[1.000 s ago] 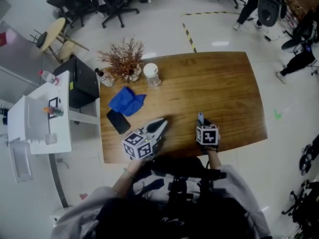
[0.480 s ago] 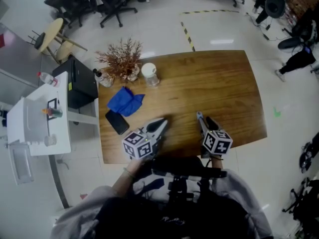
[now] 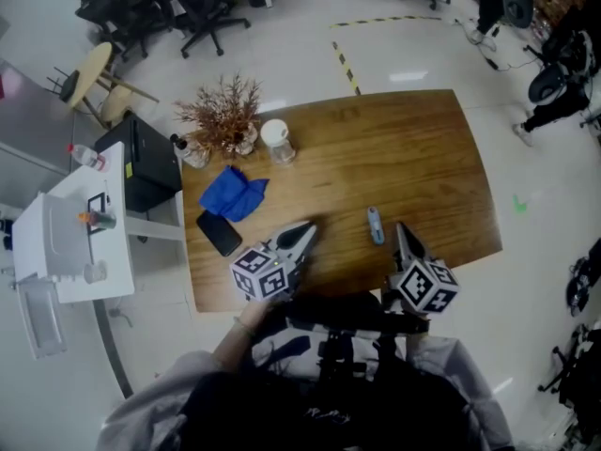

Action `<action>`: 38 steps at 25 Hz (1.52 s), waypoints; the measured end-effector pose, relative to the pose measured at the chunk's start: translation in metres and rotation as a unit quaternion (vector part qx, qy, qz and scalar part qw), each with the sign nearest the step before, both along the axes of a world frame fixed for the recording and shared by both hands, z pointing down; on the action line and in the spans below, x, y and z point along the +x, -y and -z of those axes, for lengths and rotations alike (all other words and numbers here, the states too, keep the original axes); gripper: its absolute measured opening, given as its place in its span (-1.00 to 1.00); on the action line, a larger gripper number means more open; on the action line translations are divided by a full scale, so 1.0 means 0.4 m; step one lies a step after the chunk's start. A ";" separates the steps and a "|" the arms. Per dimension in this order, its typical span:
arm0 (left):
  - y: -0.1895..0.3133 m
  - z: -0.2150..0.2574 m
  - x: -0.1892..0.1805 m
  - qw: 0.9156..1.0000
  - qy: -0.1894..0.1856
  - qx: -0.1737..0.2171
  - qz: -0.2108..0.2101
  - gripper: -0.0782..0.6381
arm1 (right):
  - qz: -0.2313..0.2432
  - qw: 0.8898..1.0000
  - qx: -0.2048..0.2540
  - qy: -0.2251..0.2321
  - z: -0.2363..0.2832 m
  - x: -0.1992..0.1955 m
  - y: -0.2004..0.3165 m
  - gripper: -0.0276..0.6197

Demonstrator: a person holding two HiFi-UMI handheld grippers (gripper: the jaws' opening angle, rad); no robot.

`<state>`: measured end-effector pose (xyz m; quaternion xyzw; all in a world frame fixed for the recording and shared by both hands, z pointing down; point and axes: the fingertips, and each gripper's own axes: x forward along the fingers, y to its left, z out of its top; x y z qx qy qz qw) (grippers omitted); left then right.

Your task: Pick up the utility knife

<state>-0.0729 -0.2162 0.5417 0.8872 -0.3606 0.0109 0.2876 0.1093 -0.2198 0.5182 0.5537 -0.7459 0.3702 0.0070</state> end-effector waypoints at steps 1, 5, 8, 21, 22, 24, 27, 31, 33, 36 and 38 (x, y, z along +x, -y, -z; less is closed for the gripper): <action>-0.002 0.002 0.000 1.000 -0.001 0.001 0.000 -0.72 | -0.002 1.000 0.002 0.006 0.005 0.001 -0.003 -0.87; -0.007 0.011 0.001 1.000 -0.002 0.005 -0.001 -0.72 | -0.004 1.000 0.007 0.001 0.015 0.008 -0.011 -0.88; -0.009 0.015 -0.001 1.000 -0.001 0.006 0.001 -0.72 | -0.003 1.000 0.009 -0.002 0.023 0.009 -0.015 -0.88; -0.027 0.007 -0.016 1.000 0.001 -0.001 0.000 -0.72 | 0.022 0.999 0.003 -0.047 0.014 -0.016 -0.041 -0.88; -0.028 0.007 -0.016 1.000 0.001 -0.001 0.000 -0.72 | 0.024 0.998 0.003 -0.050 0.013 -0.017 -0.044 -0.88; -0.030 0.009 -0.017 1.000 0.001 0.000 -0.001 -0.72 | 0.025 0.998 0.001 -0.051 0.012 -0.019 -0.047 -0.88; -0.031 0.010 -0.019 1.000 0.003 -0.001 0.000 -0.72 | 0.027 0.998 0.000 -0.052 0.011 -0.021 -0.048 -0.88; -0.033 0.007 -0.025 1.000 0.004 -0.001 0.001 -0.72 | 0.029 0.998 0.001 -0.055 0.009 -0.028 -0.051 -0.88; -0.034 0.006 -0.027 1.000 0.004 0.000 0.000 -0.72 | 0.031 0.998 0.002 -0.056 0.008 -0.032 -0.053 -0.88; -0.035 0.005 -0.032 1.000 0.004 0.000 0.001 -0.72 | 0.033 0.998 0.000 -0.056 0.008 -0.039 -0.056 -0.88; -0.036 0.005 -0.034 1.000 0.005 -0.001 0.000 -0.72 | 0.034 0.998 -0.001 -0.056 0.011 -0.042 -0.058 -0.88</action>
